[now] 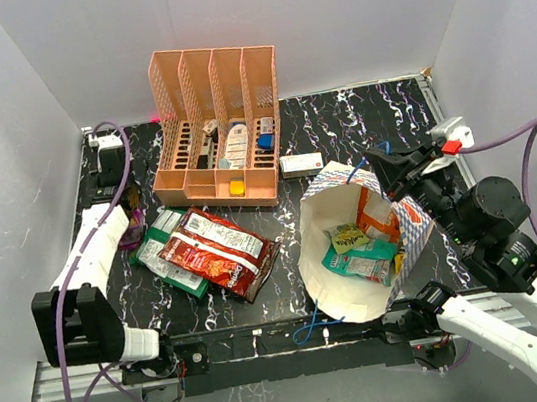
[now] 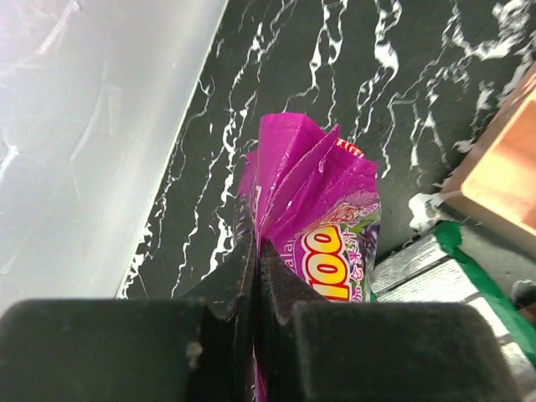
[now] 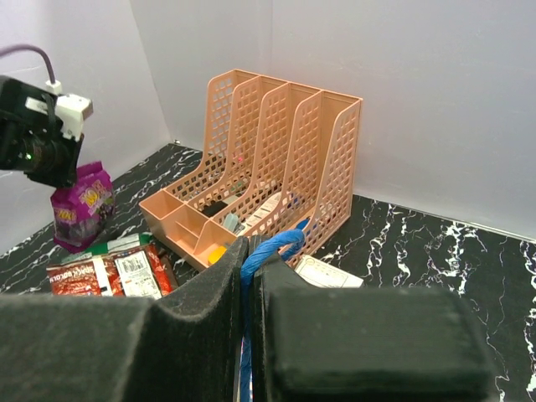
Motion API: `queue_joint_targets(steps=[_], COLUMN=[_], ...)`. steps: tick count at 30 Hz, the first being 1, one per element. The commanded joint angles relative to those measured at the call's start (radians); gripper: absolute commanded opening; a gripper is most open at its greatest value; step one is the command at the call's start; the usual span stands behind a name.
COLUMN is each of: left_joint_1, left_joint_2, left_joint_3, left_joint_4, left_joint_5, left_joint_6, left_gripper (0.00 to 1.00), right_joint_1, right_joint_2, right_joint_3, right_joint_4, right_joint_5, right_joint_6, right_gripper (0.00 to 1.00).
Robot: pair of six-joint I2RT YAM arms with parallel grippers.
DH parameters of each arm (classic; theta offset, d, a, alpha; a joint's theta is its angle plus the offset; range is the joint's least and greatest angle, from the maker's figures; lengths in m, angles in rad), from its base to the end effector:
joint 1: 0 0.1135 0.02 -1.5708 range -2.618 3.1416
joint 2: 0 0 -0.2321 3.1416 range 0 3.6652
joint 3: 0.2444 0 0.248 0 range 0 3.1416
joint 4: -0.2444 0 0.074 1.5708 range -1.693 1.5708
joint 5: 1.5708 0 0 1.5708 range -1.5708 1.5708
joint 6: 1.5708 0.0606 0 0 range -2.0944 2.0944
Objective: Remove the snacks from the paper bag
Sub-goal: Place the snack at the center of the board.
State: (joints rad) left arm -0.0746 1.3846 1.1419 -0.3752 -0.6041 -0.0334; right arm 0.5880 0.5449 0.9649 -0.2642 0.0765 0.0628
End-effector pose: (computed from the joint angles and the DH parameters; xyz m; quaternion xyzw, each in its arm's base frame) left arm 0.3277 0.0100 0.2702 -0.1189 0.8510 0.2403 0.4515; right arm 0.1270 0.0791 0.4076 -0.1405 0.6347 0.2192 0.7275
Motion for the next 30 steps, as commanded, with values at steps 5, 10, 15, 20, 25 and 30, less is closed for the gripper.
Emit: queue_joint_targets(steps=[5,10,15,20,25,30], left_joint_1=[0.025,0.025,0.025,0.025,0.015,-0.084], left_joint_2=[0.040,0.029,-0.040,-0.231,-0.474,-0.575], left_joint_3=[-0.182,-0.157,-0.150,-0.180,-0.298,-0.342], left_joint_4=[0.284,0.225,0.167,0.124,0.302,0.464], left_joint_5=[0.112,0.258,0.316,0.542,0.980,1.150], left_joint_6=[0.061,0.013,-0.041,-0.146,-0.305,-0.510], left_gripper=[0.00,0.10,0.48,0.61,0.61,0.60], right_joint_1=[0.004,0.004,0.004,0.003,0.004,0.004], right_joint_2=[-0.013,-0.011,-0.010,-0.008,-0.006,0.002], right_joint_3=[0.021,0.022,0.017,0.037,0.035,0.031], right_joint_4=[0.025,0.015,0.018,-0.008,-0.013,-0.008], right_joint_5=[0.016,0.014,0.003,-0.007,-0.008,-0.005], right_joint_6=[0.012,0.025,0.038,0.039,0.038,0.046], right_gripper=[0.07,0.07,0.07,0.07,0.07,0.07])
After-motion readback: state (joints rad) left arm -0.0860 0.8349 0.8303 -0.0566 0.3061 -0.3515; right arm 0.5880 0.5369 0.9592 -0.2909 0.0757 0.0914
